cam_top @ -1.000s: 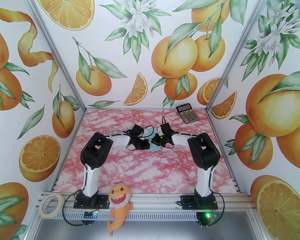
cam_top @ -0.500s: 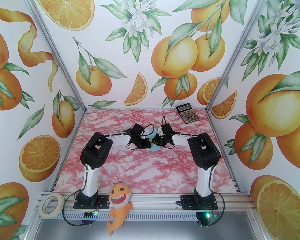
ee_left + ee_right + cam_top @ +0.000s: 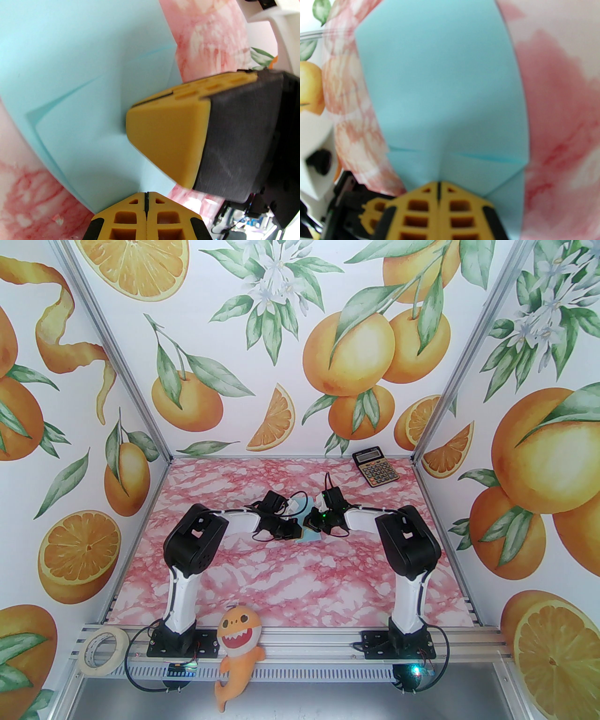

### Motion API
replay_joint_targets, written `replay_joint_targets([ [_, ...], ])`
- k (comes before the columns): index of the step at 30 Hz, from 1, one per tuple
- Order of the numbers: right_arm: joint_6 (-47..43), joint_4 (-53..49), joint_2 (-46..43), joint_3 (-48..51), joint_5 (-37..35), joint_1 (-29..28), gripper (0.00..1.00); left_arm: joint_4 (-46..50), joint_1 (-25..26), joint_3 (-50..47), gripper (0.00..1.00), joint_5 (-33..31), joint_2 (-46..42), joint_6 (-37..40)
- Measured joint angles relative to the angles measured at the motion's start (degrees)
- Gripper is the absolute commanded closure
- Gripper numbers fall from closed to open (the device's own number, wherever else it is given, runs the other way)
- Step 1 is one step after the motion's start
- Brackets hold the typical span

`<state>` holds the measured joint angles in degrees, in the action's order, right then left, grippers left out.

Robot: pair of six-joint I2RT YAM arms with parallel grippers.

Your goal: Fold a paper plane with a square sheet of paper (fold left side to right side)

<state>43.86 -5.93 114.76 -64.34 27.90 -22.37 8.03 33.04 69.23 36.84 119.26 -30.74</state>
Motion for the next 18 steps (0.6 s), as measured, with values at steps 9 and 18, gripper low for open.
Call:
replay_joint_targets([
  [9, 0.0, 0.0, 0.0, 0.0, 0.0, 0.1, 1.0, -0.6, -0.2, -4.7, 0.97, 0.6, -3.0, 1.3],
  [18, -0.4, 0.0, 0.0, 0.0, 0.3, 0.2, 1.0, 5.3, -2.3, -6.8, 0.93, 0.7, -6.7, 1.1],
])
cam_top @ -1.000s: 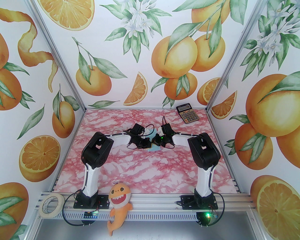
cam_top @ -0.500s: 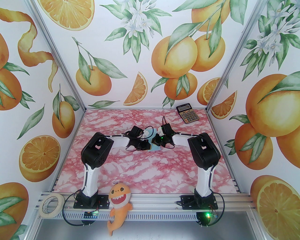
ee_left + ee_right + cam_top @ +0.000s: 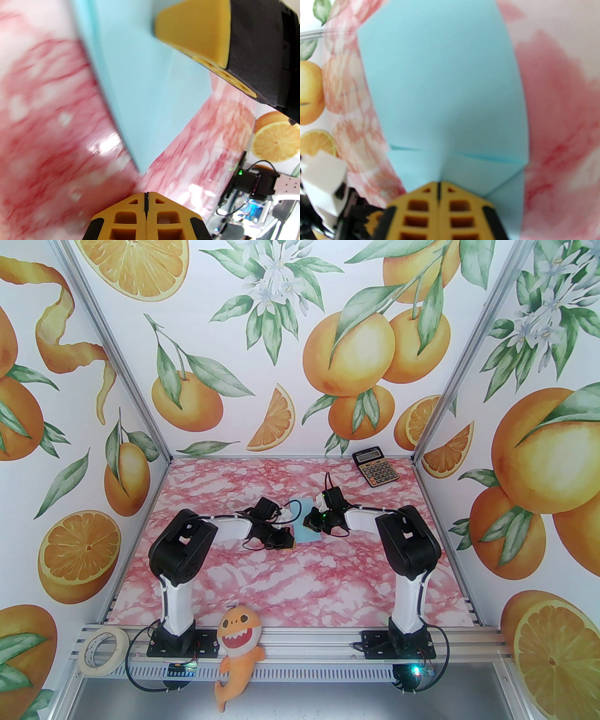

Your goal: Fold a paper plane with a square sheet of paper (fold left side to right side)

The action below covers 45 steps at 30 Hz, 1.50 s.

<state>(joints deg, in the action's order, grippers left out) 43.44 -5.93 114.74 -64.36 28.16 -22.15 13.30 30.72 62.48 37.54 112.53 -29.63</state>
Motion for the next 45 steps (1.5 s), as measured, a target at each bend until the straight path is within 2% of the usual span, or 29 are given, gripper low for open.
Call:
replay_joint_targets([
  [5, -0.7, -1.6, -0.8, 0.0, -0.5, 0.3, 0.99, 2.1, -2.8, 4.9, 0.87, 0.1, 0.0, -0.7],
  [7, -1.0, -2.7, -1.2, 0.0, -0.8, 0.5, 0.99, 1.9, -3.2, 7.8, 0.78, 0.1, 0.0, -1.0],
  [10, -1.3, -4.3, -1.9, -0.5, -1.2, 0.5, 0.97, 1.8, -3.3, 10.6, 0.76, -0.1, 0.1, -1.6],
  [14, -1.7, -5.4, -2.8, -1.3, -1.3, 0.4, 0.94, 1.1, -3.4, 12.9, 0.6, -0.5, 1.8, -3.0],
  [18, -2.6, -6.5, -3.2, -2.3, -1.9, 0.4, 0.94, 0.3, -3.6, 13.7, 0.56, -1.1, 4.7, -4.2],
  [32, -5.1, -9.0, -2.0, -2.9, -4.3, -0.3, 0.96, -2.8, -3.7, 13.8, 0.5, -2.6, 8.0, -7.8],
  [45, -5.7, -8.4, -1.7, -1.8, -5.3, -1.4, 0.96, -2.2, -4.2, 19.5, 0.49, -6.1, 11.8, -9.9],
])
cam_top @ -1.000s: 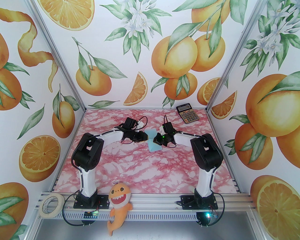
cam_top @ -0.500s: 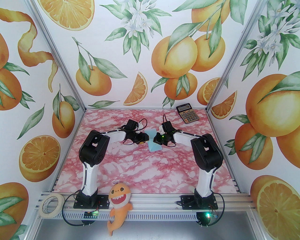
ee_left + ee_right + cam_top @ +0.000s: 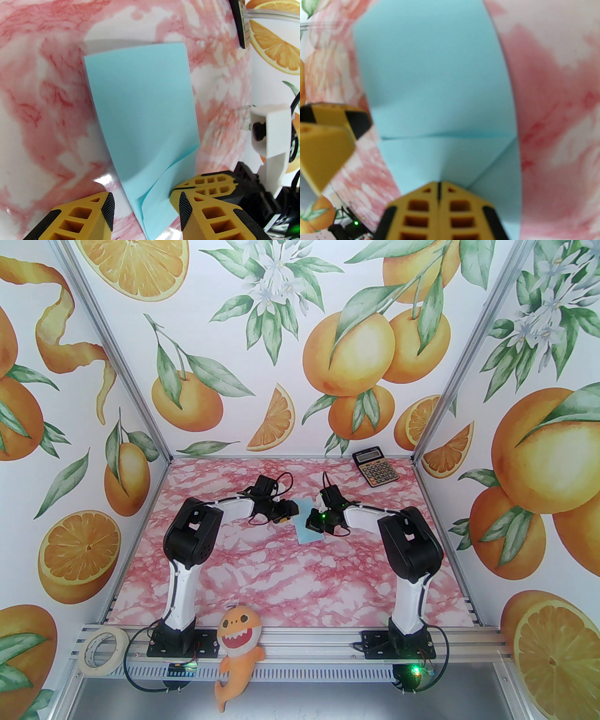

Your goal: Fold a paper plane with a square sheet of paper (fold left side to right side)

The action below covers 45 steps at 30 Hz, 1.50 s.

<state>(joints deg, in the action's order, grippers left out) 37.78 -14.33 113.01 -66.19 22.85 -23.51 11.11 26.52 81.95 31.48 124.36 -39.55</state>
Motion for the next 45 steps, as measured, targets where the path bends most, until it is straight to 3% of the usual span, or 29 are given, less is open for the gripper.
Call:
replay_joint_targets([
  [18, 0.0, 2.4, -0.6, 1.6, 0.0, 0.0, 0.97, 2.1, -0.1, 4.8, 0.52, 1.5, 3.1, 0.2],
  [27, 0.1, 2.5, -0.6, 1.6, 0.0, 0.0, 0.97, -5.4, 0.4, 1.3, 0.56, 3.6, 2.8, 2.0],
  [34, 0.3, 2.5, -0.6, 1.6, 0.1, 0.3, 0.96, -11.3, 0.7, -3.8, 0.71, 4.0, 1.5, 2.6],
  [45, 0.8, 2.5, -0.6, 1.6, 0.5, 1.0, 0.94, -15.6, 2.4, -7.2, 0.64, 7.2, 0.4, 2.4],
])
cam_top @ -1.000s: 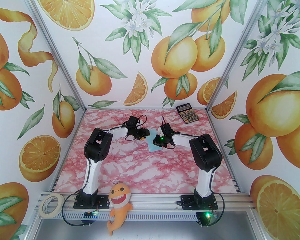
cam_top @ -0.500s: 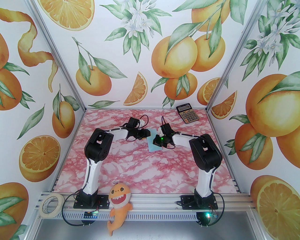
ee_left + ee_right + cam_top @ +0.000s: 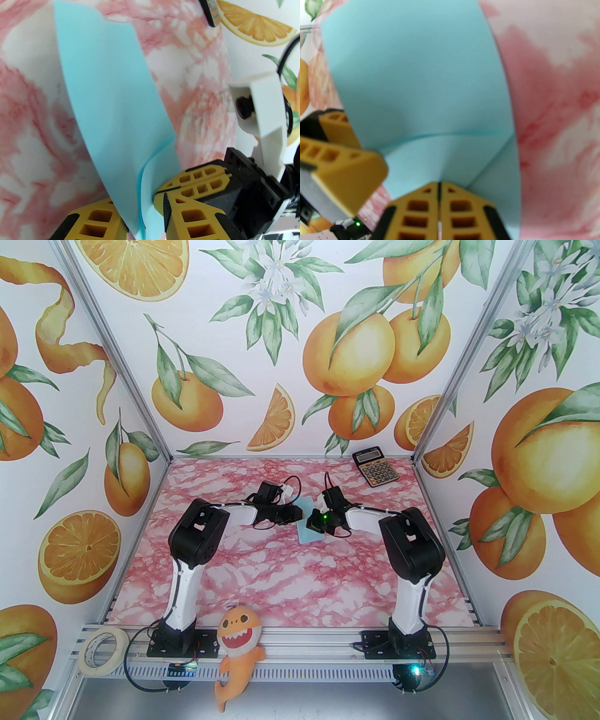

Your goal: Fold a paper plane with a square sheet of paper (fold left side to right side)

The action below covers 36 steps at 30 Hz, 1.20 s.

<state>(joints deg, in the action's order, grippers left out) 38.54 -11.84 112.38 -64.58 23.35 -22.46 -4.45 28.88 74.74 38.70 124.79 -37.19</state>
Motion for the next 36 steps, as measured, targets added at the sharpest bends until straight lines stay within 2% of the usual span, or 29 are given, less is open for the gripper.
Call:
replay_joint_targets([
  [4, 0.0, 0.0, 0.0, 0.0, 0.0, 0.1, 0.93, -2.3, 0.2, -2.3, 0.65, 0.4, -1.0, -0.2],
  [9, 0.2, 0.0, 0.0, 0.0, 0.0, 0.1, 0.9, -1.2, 0.8, -3.8, 0.89, 0.1, -1.6, -0.6],
  [12, 0.4, 0.0, 0.0, 0.0, 0.0, 0.1, 0.86, 0.3, 1.0, -3.8, 0.93, -0.2, -1.6, -0.3],
  [15, 1.0, 0.0, -0.5, 0.0, 0.0, 0.1, 0.7, 1.4, 1.2, -3.5, 1.0, -0.8, -1.6, -0.2],
  [20, 1.4, -0.7, -5.7, 2.2, -1.2, 1.7, 0.54, 5.0, 1.3, -1.8, 1.0, -2.3, -1.9, 0.2],
  [24, 1.6, -1.6, -12.4, 3.9, -3.2, 4.8, 0.4, 11.4, 1.2, -0.2, 1.0, -5.0, -4.2, 1.9],
  [27, 1.4, -1.9, -16.7, 4.8, -5.2, 7.3, 0.05, 20.6, 1.2, 3.5, 1.0, -10.4, -7.1, 5.9],
  [28, 1.0, -2.2, -17.7, 4.9, -5.8, 8.0, 0.01, 22.9, 1.2, 4.7, 1.0, -12.1, -8.0, 6.9],
  [32, 0.5, -3.2, -19.8, 5.5, -8.2, 9.7, 0.0, 35.9, 1.7, 11.6, 1.0, -25.4, -12.2, 13.2],
  [36, 0.4, -4.1, -20.4, 6.8, -10.7, 10.5, 0.0, 48.0, 4.3, 19.1, 1.0, -44.5, -13.4, 18.6],
])
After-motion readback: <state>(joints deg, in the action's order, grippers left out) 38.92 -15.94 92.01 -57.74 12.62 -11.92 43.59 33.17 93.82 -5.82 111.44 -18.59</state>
